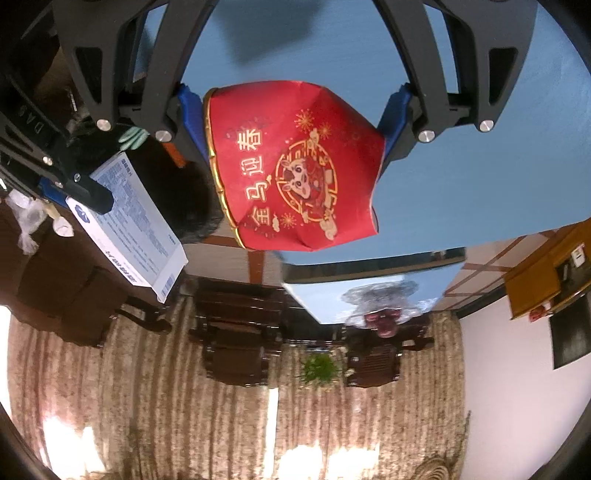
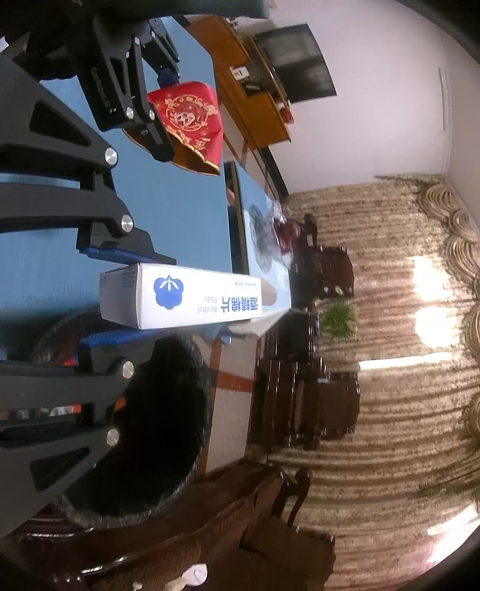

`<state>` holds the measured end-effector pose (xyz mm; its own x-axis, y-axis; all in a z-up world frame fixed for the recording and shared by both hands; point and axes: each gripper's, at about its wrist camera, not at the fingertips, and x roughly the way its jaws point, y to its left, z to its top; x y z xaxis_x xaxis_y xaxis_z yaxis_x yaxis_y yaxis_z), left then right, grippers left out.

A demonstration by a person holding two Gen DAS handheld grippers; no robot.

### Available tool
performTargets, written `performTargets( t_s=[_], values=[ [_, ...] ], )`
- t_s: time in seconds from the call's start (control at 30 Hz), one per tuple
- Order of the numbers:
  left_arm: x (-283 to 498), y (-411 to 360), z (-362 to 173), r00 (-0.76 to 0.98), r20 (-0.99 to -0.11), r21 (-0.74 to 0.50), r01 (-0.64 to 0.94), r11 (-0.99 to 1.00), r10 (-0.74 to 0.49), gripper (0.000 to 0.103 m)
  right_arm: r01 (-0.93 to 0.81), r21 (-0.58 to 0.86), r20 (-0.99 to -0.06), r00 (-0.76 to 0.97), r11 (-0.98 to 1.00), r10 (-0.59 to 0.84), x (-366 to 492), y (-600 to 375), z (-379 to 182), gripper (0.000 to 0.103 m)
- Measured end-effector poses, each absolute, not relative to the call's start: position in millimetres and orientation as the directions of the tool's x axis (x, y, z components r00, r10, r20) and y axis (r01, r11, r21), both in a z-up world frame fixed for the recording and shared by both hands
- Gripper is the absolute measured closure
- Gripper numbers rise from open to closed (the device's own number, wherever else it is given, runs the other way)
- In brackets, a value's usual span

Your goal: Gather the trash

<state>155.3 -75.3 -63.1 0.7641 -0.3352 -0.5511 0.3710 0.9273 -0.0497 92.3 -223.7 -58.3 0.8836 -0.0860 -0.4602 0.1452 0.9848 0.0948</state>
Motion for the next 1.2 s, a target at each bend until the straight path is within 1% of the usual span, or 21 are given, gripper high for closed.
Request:
performTargets(
  t_s=[0.33,0.63,0.67,0.7,0.73,0.77,0.8,0.83,0.87,0.9,1.0,1.07,1.2],
  values=[
    [171.0,-168.9,-74.8,0.695,-0.545,-0.062,0.524,0.849,-0.469,0.029,0.296,0.073,-0.475,0.85,0.952,-0.228,81.8,-309.7,-68.0,0.073],
    [195.0,-243.5,-97.7,0.634,-0.565,-0.063,0.605,0.794,-0.528,0.028,0.356,0.08,-0.512,0.816,0.931,-0.268,98.0,-374.6,-95.5,0.073],
    [196.0,-247.7,-99.9,0.623,-0.57,-0.07,0.614,0.787,-0.537,0.027,0.362,0.073,-0.514,0.812,0.929,-0.276,99.9,-377.7,-98.3,0.071],
    [198.8,-252.1,-102.6,0.611,-0.577,-0.075,0.62,0.781,-0.541,0.024,0.364,0.071,-0.515,0.81,0.929,-0.278,98.3,-380.3,-102.5,0.063],
    [201.7,-256.8,-105.7,0.608,-0.584,-0.075,0.62,0.781,-0.538,0.016,0.37,0.067,-0.522,0.805,0.927,-0.283,100.0,-384.8,-105.9,0.057],
    [204.0,-258.9,-107.5,0.608,-0.585,-0.078,0.617,0.783,-0.537,0.014,0.377,0.062,-0.524,0.8,0.924,-0.291,98.7,-386.9,-109.1,0.048],
    [205.8,-259.6,-109.0,0.605,-0.582,-0.089,0.617,0.782,-0.544,0.014,0.387,0.055,-0.526,0.795,0.92,-0.303,98.0,-389.3,-111.5,0.042],
    [206.3,-258.5,-110.3,0.602,-0.584,-0.095,0.616,0.782,-0.545,0.013,0.394,0.052,-0.526,0.792,0.918,-0.31,97.1,-391.4,-112.7,0.041],
    [207.5,-257.4,-111.0,0.601,-0.586,-0.098,0.614,0.783,-0.544,0.013,0.404,0.051,-0.526,0.789,0.913,-0.319,95.9,-394.1,-113.5,0.035],
    [208.5,-255.3,-111.8,0.602,-0.587,-0.101,0.609,0.787,-0.541,0.013,0.415,0.051,-0.524,0.785,0.908,-0.329,95.4,-398.1,-113.7,0.024],
    [209.5,-246.9,-110.4,0.609,-0.588,-0.1,0.598,0.795,-0.532,0.013,0.436,0.049,-0.518,0.78,0.899,-0.35,88.5,-402.1,-115.4,0.011],
    [208.6,-241.2,-106.6,0.616,-0.587,-0.097,0.591,0.801,-0.526,0.012,0.437,0.056,-0.523,0.778,0.898,-0.347,86.8,-402.8,-115.0,0.007],
    [203.2,-221.6,-96.7,0.646,-0.579,-0.072,0.567,0.82,-0.497,0.009,0.428,0.069,-0.529,0.782,0.901,-0.331,82.5,-395.5,-110.8,0.006]
  ],
)
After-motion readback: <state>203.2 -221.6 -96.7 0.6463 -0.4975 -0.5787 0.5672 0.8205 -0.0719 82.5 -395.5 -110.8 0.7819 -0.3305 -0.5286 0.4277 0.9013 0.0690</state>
